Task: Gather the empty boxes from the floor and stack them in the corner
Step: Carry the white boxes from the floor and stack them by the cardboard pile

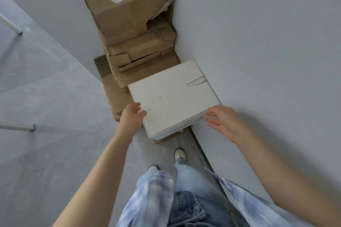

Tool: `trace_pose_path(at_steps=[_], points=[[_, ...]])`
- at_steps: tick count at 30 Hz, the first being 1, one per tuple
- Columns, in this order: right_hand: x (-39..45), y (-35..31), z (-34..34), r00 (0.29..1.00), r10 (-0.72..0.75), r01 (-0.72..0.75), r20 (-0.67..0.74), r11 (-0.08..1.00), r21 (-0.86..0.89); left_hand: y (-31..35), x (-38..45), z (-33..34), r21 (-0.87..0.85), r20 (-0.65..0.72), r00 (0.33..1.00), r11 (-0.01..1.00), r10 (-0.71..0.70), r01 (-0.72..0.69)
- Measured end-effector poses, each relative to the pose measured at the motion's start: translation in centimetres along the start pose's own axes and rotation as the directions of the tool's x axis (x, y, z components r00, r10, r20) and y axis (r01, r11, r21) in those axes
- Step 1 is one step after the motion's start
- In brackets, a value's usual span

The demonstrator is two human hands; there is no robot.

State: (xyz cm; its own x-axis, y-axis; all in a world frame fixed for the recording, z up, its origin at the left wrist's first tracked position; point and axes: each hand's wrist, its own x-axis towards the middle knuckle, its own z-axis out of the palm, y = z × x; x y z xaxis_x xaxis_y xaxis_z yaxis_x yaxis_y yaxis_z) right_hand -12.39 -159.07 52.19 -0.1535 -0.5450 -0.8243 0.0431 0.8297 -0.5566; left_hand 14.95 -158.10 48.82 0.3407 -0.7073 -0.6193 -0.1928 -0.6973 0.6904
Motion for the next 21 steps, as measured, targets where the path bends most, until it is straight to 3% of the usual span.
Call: trace_pose_path(at_steps=[5,10,16,19,21], points=[[-2.6,3.3,1.3,0.968,-0.215,0.18,-0.125,0.952,-0.249,0.0,-1.4,-1.8,0.138,0.214,0.964,0.972,0.157,-0.189],[-6.9,8.8,3.5,0.925,-0.299,0.244,-0.234,0.94,-0.239,-1.3,-2.8,-3.4,0.238,0.415,0.871,0.893,0.264,-0.383],[-14.5,16.6,5.7,0.856,-0.319,0.262,-0.407,0.946,-0.192,-3.3,-5.8,-3.6,0.32,0.625,0.718,0.737,0.308,-0.595],[-18.0,20.5,5.2,0.815,-0.303,0.255,-0.495,0.953,-0.164,-4.2,-8.0,-2.1,0.299,0.726,0.613,0.66,0.311,-0.689],[-21.2,24.9,4.5,0.76,-0.234,0.236,-0.606,0.969,-0.078,-5.4,-11.1,-0.3,0.279,0.818,0.5,0.563,0.284,-0.778]])
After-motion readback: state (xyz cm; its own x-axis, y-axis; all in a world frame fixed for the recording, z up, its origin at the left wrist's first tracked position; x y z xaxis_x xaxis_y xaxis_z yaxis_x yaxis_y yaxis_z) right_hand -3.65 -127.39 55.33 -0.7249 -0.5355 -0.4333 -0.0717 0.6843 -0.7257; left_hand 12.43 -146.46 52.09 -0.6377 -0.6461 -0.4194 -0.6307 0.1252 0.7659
